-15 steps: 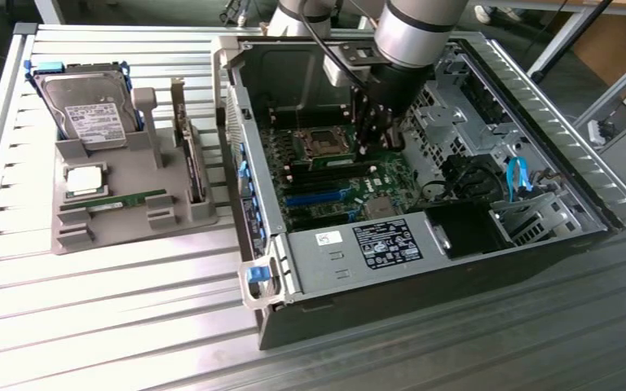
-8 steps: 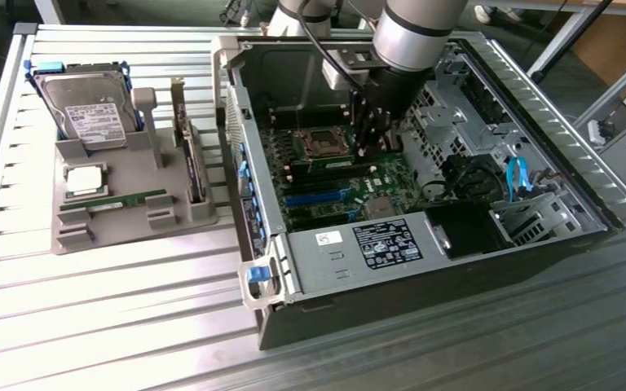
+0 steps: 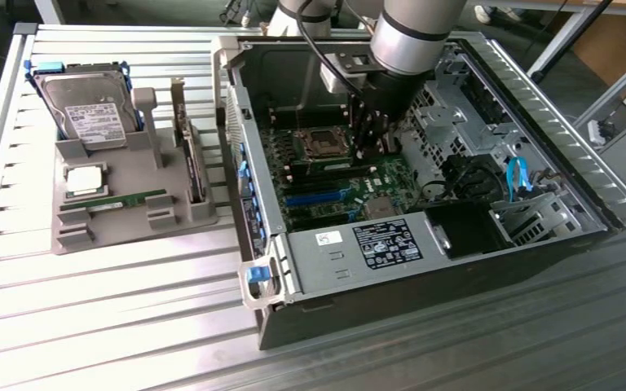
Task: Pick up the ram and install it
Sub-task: 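Insert the ram into the slot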
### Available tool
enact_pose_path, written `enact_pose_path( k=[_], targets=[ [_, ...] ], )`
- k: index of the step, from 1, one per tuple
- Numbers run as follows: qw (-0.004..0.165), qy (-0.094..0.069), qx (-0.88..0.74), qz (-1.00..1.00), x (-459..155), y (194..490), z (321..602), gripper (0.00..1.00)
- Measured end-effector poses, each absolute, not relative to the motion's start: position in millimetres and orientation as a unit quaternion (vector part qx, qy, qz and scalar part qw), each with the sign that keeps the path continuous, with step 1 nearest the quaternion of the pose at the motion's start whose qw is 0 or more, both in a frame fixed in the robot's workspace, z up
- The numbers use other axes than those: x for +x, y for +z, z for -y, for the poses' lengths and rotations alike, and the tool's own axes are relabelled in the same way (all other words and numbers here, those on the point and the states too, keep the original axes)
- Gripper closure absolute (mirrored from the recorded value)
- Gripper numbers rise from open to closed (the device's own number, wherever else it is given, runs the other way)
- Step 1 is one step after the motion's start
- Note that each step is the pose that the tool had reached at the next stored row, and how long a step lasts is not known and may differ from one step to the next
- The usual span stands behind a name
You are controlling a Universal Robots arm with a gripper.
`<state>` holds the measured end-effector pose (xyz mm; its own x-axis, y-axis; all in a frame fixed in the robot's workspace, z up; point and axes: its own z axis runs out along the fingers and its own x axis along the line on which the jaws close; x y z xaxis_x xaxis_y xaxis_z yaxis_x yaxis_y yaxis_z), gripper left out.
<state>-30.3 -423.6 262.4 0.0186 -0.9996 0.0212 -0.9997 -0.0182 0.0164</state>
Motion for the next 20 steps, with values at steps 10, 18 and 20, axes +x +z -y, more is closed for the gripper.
enact_pose_path(
  k=[10, 18, 20],
  targets=[
    [0.013, 0.002, 0.714, 0.701, -38, 257, 424, 0.88],
    [0.013, 0.002, 0.713, 0.701, -41, 252, 423, 0.88],
    [0.013, 0.002, 0.713, 0.701, -41, 251, 423, 0.88]
  ],
)
